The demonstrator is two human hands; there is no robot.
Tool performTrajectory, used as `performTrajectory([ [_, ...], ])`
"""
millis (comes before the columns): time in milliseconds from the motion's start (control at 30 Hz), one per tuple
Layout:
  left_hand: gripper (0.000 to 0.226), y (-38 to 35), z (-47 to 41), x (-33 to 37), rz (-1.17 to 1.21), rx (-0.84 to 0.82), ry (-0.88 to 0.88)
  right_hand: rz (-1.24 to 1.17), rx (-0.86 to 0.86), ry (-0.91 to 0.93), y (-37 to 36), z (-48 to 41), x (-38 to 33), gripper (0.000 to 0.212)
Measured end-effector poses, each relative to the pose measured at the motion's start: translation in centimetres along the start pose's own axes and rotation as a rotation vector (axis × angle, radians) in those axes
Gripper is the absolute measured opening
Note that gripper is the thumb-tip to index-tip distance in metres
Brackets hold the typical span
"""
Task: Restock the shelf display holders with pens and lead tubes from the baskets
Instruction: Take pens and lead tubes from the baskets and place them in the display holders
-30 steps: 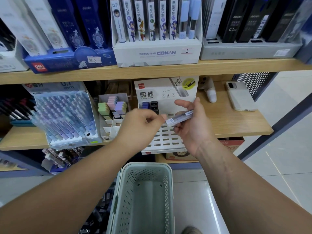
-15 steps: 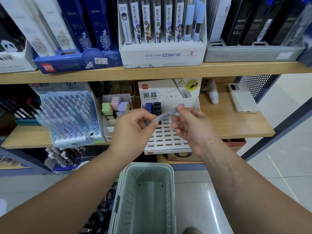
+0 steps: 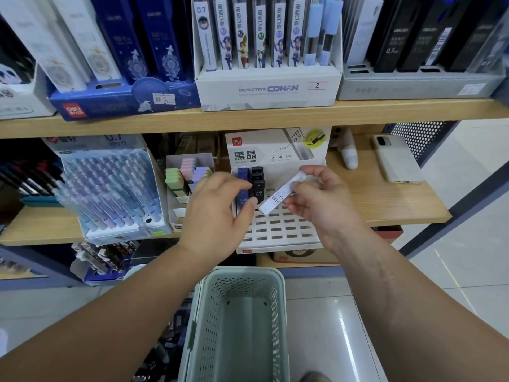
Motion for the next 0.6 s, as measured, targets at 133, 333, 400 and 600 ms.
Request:
performTrajectory([
  [133, 0.013, -1.0, 0.4, -1.9, 0.397, -0.058, 0.307, -0.163, -0.04, -0.035, -0.5, -0.4, 0.0, 0.027],
  [333, 0.023, -0.5, -0.5, -3.8, 0.846, 0.065, 0.558, 0.064, -0.269, -0.019, -2.8, 0.2, 0.0, 0.033],
  [400, 0.028, -0.3, -1.2, -3.7, 0.824, 0.065, 0.523, 0.353, -0.341, 0.106, -3.8, 0.8, -0.6, 0.042],
  [600, 0.02, -1.1, -2.5, -2.3, 0.593, -0.039, 0.334, 0.573, -0.313, 0.301, -4.1, 0.9, -2.1, 0.036],
])
Point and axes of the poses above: each hand's wrist, its own z-axis away from the middle knuckle, its own y-axis out of the back of the hand, x = y × z, the point moved 8 cm from there along -z, towards the middle knuckle, and after that the axes turned 2 degrees about z, right-handed, at the moved point
